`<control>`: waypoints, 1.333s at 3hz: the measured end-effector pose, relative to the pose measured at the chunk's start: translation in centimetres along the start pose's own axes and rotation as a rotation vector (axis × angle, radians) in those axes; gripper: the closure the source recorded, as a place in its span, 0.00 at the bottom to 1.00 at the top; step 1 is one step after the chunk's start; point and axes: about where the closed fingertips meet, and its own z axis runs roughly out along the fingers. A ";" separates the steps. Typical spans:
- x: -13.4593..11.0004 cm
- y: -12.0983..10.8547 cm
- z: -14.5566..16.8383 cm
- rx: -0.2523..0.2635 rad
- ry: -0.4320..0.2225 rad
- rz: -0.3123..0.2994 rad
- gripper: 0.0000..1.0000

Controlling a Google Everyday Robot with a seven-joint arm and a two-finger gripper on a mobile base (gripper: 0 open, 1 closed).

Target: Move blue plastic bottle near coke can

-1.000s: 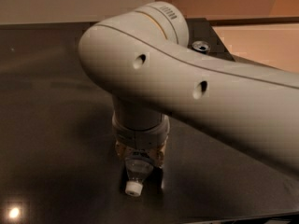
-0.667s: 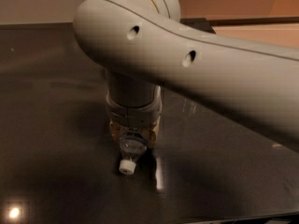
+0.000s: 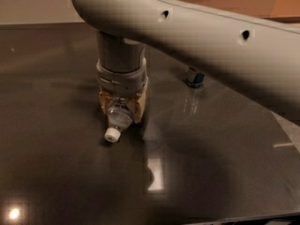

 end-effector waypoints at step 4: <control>6.0 -3.1 3.3 -0.014 -0.065 0.126 0.36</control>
Offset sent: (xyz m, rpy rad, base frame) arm 0.0701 0.0143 -0.0341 -0.0292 0.0996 -0.1271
